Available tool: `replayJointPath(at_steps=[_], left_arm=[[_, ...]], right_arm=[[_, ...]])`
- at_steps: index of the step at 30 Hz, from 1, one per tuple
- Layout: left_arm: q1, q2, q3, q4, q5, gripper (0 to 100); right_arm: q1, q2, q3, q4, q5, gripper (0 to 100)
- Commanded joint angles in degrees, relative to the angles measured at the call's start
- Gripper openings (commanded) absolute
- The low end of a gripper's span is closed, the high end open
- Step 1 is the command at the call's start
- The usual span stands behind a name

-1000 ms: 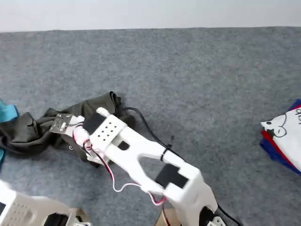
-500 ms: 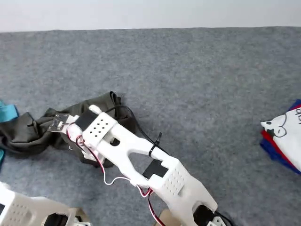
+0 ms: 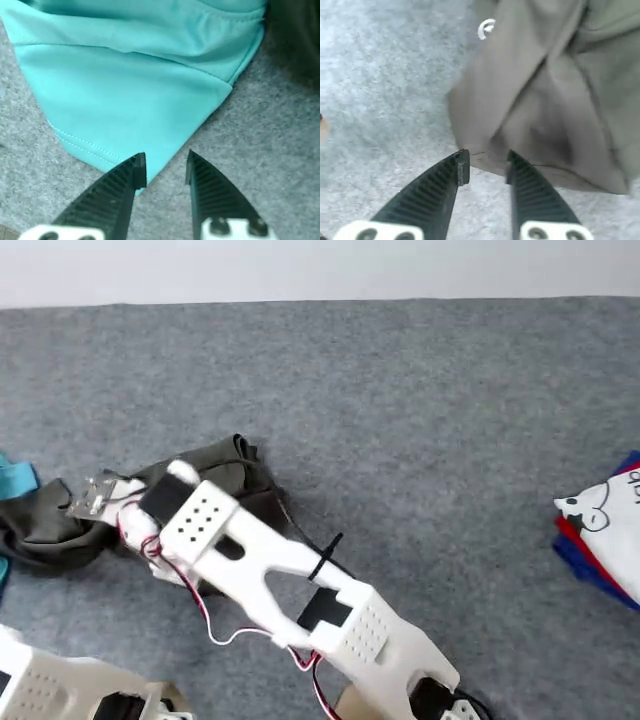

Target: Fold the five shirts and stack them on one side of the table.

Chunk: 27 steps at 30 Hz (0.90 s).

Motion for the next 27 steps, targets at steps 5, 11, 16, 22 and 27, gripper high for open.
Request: replayJointPath(at_steps=[5, 11, 16, 22, 27], left_arm=[[0.53, -0.18, -0.31, -0.7, -0.18, 14], [0.62, -0.18, -0.31, -0.79, -0.18, 14], [0.44, -0.18, -0.31, -0.53, -0.18, 14], [0.7, -0.7, -0.22, -0.44, -0.18, 14], [0.62, -0.79, -0.57, -0.35, -0.18, 14]], right_arm=[[-0.13, 3.3, 0.79, 1.19, -5.01, 23.0], [1.01, 8.4, 0.7, 0.48, -0.62, 12.1], [3.91, 5.58, 0.26, 2.42, 0.62, 2.2], [7.78, -1.89, 0.53, 2.51, 0.7, 1.0], [11.74, -8.75, 3.87, 2.51, 5.8, 1.0]])
